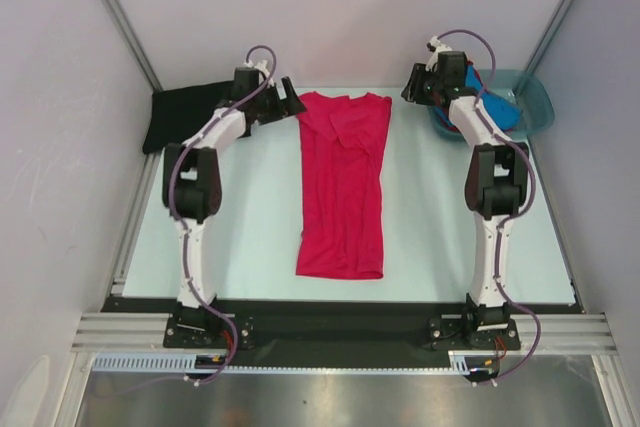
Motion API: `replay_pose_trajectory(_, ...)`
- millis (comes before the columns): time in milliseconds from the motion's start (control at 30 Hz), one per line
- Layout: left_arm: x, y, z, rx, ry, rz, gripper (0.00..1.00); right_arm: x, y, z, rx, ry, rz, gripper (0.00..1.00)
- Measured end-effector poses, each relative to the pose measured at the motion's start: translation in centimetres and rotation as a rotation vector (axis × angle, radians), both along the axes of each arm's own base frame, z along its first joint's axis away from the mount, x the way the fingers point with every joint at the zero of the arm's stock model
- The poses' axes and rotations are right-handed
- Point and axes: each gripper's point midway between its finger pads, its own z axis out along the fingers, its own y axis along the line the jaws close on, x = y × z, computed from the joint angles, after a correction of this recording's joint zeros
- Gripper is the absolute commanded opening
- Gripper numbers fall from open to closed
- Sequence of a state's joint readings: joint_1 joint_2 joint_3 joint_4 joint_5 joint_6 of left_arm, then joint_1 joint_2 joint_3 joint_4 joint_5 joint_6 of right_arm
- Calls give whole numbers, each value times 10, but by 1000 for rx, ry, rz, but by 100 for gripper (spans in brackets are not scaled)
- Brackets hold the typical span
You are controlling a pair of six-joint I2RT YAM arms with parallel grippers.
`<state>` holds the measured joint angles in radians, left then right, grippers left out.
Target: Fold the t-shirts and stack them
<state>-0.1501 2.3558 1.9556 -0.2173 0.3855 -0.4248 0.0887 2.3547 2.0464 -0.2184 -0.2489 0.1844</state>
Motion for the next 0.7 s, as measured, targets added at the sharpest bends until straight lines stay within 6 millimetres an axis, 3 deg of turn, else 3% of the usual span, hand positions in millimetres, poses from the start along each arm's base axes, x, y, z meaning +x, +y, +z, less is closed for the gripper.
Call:
replay_pose_trajectory(100,-50,-21,42,6,-29,-38,100,-30,0,44,-13,-10,-4,45)
replay_pose_trajectory(200,-115,-42,68,-14,-65,-86,100,-76,9,67,4,-2,22,47)
replay_pose_trajectory(267,-157,-48,62,-11,-44,-104,100,-120,17,59,25,58,43,47)
replay_pose_trajectory(333,-196,-50,44,0,1,-114,100,-165,24,44,50,132,67,47)
replay_pose_trajectory(500,-295,-43,-23,35,179,-130,100,-256,38,5,120,286,93,48)
replay_pose_trajectory(600,-340,-34,-37,34,230,-130,100,-308,39,-10,161,352,87,48)
replay_pose_trajectory(700,-361,-32,-27,-16,202,-118,100,-343,43,-8,216,368,93,48)
